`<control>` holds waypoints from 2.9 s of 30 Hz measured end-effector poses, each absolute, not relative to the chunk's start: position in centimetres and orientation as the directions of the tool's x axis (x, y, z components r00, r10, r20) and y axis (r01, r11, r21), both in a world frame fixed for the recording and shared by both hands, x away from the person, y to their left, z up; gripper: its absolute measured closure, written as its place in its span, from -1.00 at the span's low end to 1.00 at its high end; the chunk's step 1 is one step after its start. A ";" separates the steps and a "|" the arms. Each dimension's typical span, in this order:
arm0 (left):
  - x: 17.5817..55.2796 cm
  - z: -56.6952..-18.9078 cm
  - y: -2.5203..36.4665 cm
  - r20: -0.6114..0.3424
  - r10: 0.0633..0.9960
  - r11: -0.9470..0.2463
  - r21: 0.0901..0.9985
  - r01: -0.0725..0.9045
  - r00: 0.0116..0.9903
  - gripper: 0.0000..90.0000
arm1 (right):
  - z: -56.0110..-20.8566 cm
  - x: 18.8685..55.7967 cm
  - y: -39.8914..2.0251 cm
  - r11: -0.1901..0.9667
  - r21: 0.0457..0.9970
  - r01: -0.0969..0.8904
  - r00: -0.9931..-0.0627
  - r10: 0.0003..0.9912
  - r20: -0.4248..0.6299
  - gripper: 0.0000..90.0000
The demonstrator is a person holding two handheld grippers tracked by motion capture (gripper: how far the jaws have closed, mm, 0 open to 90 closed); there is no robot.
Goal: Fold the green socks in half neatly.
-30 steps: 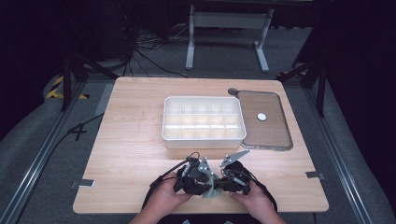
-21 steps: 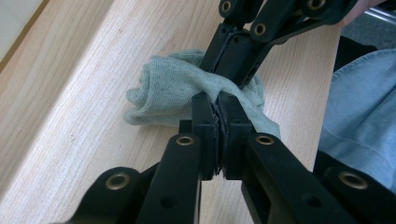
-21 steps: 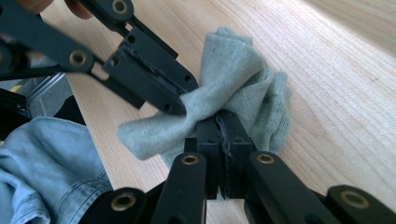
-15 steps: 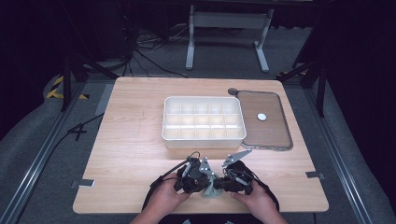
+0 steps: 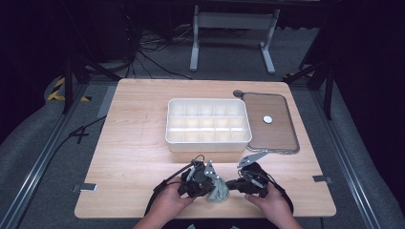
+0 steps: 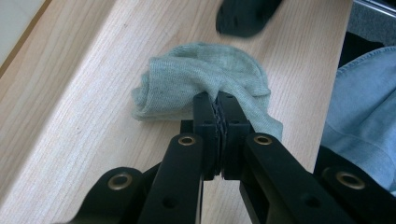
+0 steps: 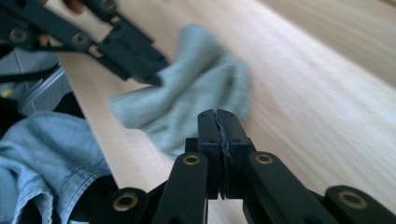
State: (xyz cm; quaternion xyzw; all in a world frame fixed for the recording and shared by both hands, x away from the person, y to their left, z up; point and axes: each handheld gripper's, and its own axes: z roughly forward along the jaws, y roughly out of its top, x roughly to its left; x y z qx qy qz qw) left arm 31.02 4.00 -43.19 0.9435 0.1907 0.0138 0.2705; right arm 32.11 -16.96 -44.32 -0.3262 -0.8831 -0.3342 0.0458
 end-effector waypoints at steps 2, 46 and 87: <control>30.9 -43.0 4.0 -0.085 0.369 -0.769 0.531 0.356 0.925 0.96 | -44.7 31.8 -15.9 0.596 0.545 0.589 -0.799 0.529 0.285 0.98; 30.3 -44.0 2.5 -0.045 0.408 -0.753 0.548 0.364 0.912 0.76 | -43.4 32.2 -17.3 0.476 0.596 0.646 -0.727 0.621 0.292 0.55; 30.8 -42.9 6.1 -0.057 0.490 -0.703 0.565 0.432 0.870 0.45 | -46.3 33.8 -15.8 0.460 0.528 0.714 -0.694 0.569 0.442 0.59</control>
